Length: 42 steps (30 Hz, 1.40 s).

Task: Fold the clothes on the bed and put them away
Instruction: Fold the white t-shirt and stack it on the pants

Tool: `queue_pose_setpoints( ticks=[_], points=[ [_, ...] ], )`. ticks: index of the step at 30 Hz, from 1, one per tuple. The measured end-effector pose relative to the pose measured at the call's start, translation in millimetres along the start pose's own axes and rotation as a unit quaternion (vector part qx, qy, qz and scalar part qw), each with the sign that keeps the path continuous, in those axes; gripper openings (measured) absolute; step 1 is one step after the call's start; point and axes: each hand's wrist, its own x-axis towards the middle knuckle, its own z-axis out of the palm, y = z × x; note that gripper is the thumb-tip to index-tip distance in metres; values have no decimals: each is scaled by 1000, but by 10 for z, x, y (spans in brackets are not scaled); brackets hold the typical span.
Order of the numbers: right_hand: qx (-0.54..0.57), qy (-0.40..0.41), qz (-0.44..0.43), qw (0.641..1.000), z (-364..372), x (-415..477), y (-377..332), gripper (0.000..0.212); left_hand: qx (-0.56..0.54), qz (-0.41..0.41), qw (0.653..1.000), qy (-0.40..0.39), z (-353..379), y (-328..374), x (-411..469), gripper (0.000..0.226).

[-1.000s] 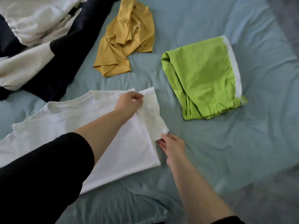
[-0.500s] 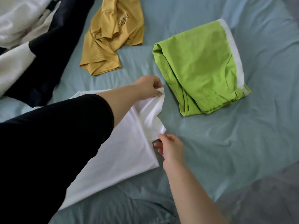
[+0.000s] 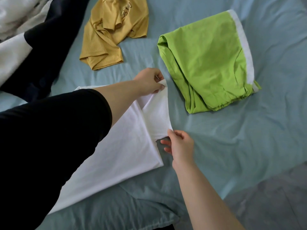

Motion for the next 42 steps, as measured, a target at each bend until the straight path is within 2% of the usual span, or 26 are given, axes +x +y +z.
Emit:
queue_pose_setpoints(
  ticks=[5,8,10,13,15,18,21,24,26,27,29,30,32,34,39,42],
  points=[
    [38,-3,25,999,38,41,-8,6,-2,-8,1000,-15,1,59,-33,18],
    [49,-20,25,998,-5,6,-14,6,3,20,999,-32,-177,120,-163,22],
    [44,-38,3,998,-41,-38,-8,6,66,52,996,-25,-372,106,-336,21],
    [-22,-41,-68,997,-86,-85,30,12,174,84,981,-20,-670,-55,-689,9],
    [-86,-37,-119,988,-94,-120,47,15,271,95,957,-36,-835,-251,-909,12],
    [-166,-34,-197,966,-77,-142,67,18,416,109,900,-66,-931,-572,-1091,16],
    [-255,-48,-255,931,-66,-133,122,13,495,169,847,-95,-809,-829,-1106,24],
    [-333,-60,-321,885,-75,-115,156,16,476,141,861,-107,-681,-911,-1035,29],
    [-353,-72,-362,860,-68,-110,153,15,429,86,898,-50,-613,-884,-990,26],
    [-359,-75,-374,852,-64,-108,151,15,378,55,924,8,-568,-870,-971,22],
    [-360,-69,-372,853,-54,-112,144,13,199,-24,971,129,-445,-806,-934,13],
    [-357,-59,-366,857,-45,-115,139,12,118,-74,977,162,-379,-772,-896,22],
    [-361,-40,-371,854,-26,-125,132,11,71,-140,974,161,-254,-756,-794,37],
    [-394,-31,-417,818,-21,-131,128,14,77,-172,970,154,-191,-766,-691,29],
    [-485,-60,-595,638,-160,-101,226,20,30,-189,965,180,-205,-852,-566,31],
    [-519,-71,-613,591,-286,-79,291,31,24,-173,969,172,-202,-841,-580,31]
  ],
)
